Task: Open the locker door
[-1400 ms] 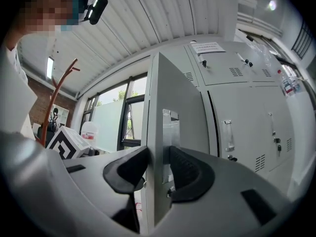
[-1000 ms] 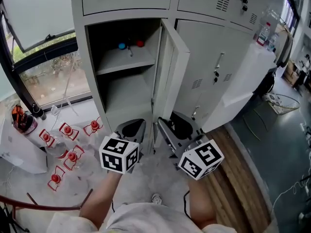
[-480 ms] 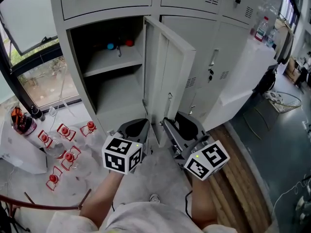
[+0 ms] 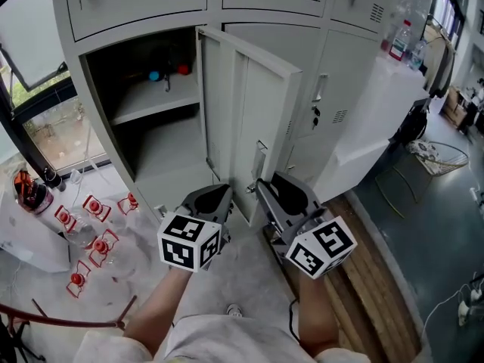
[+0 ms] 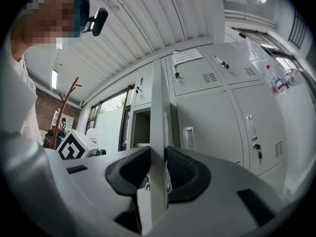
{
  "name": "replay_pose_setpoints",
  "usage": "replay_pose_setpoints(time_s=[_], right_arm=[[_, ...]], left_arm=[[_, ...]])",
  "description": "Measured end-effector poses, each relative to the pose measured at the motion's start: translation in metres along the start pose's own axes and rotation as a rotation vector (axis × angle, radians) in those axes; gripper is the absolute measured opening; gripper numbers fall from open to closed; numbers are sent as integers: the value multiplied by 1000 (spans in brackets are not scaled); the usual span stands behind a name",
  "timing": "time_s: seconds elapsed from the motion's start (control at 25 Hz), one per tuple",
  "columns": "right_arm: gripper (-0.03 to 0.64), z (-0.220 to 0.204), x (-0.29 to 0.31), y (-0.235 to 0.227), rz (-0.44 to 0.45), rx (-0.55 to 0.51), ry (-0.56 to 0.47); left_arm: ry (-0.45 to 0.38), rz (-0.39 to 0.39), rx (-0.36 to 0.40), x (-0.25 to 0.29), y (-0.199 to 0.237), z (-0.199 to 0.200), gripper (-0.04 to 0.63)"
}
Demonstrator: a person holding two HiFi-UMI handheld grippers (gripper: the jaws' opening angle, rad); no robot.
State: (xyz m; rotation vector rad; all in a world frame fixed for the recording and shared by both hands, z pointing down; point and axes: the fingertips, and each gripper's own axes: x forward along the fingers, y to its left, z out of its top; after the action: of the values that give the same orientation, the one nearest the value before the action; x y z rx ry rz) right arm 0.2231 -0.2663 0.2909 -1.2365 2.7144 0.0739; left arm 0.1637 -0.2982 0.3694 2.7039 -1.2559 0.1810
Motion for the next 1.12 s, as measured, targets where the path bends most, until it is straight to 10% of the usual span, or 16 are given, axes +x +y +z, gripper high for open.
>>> replay_pose_setpoints(time_s=[1.12], right_arm=[[81,1,-8,-59,-142,-41,15]], left_arm=[[30,-19,3,24,-8,-3,5]])
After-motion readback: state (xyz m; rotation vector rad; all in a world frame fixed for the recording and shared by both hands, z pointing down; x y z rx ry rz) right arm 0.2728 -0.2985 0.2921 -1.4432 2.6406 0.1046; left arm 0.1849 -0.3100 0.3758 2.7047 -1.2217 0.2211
